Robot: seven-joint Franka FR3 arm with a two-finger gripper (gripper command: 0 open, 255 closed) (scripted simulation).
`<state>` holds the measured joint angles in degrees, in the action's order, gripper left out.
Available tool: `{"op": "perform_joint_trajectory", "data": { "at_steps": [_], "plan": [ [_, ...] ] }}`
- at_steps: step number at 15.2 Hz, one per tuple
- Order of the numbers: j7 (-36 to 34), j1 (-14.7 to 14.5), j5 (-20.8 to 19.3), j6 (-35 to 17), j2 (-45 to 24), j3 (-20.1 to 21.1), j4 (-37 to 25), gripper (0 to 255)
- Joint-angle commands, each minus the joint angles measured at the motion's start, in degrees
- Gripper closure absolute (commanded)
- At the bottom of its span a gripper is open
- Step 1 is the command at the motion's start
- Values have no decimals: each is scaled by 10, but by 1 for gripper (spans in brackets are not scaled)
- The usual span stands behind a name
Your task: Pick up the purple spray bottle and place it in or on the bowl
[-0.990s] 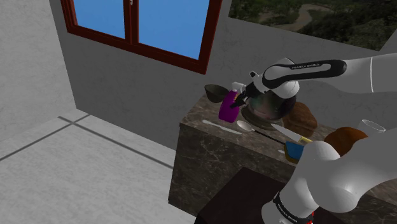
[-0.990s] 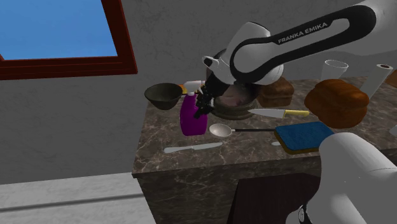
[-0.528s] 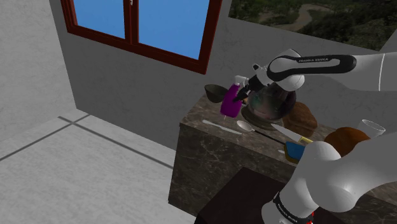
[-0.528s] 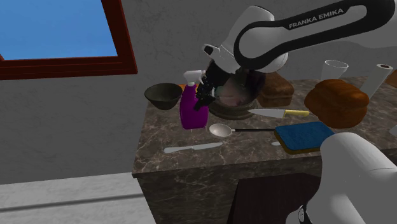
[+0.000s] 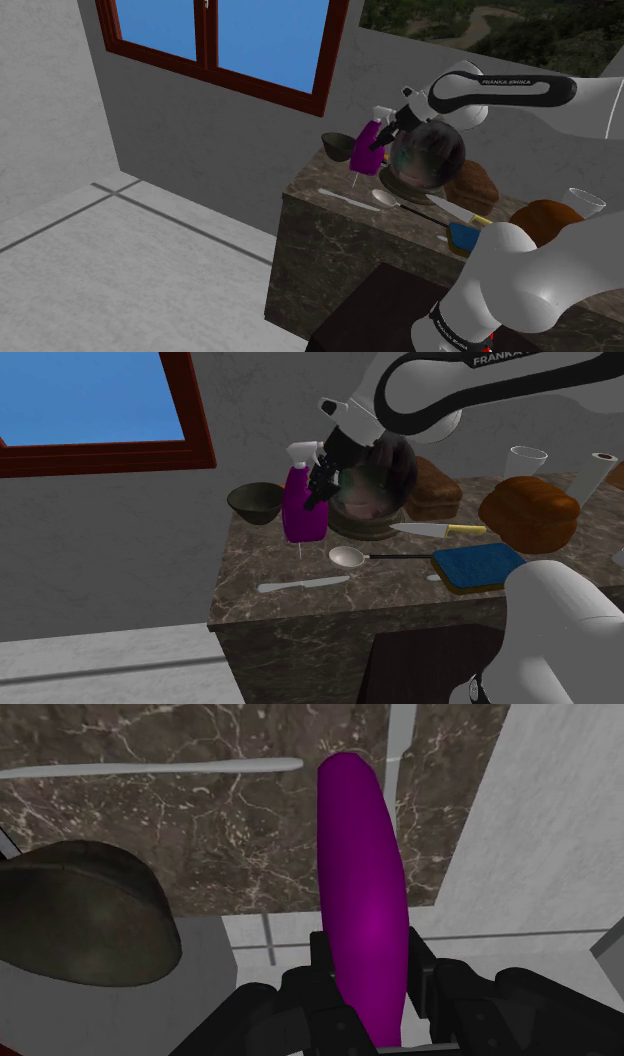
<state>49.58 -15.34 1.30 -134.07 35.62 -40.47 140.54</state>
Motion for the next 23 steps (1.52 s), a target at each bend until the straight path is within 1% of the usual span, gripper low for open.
{"op": "perform_joint_trajectory", "data": {
  "at_steps": [1, 13, 16, 19, 21, 23],
  "plan": [
    [-6, 2, -1, 14, 3, 6, -12, 255],
    [-34, 4, -3, 97, 10, 34, -88, 255],
    [3, -38, 27, 93, -58, -19, -149, 255],
    [48, -87, 73, 97, -131, -85, -217, 255],
    [85, -125, 119, 108, -188, -138, -266, 255],
    [135, -165, 187, 129, -260, -205, -321, 255]
  ]
}}
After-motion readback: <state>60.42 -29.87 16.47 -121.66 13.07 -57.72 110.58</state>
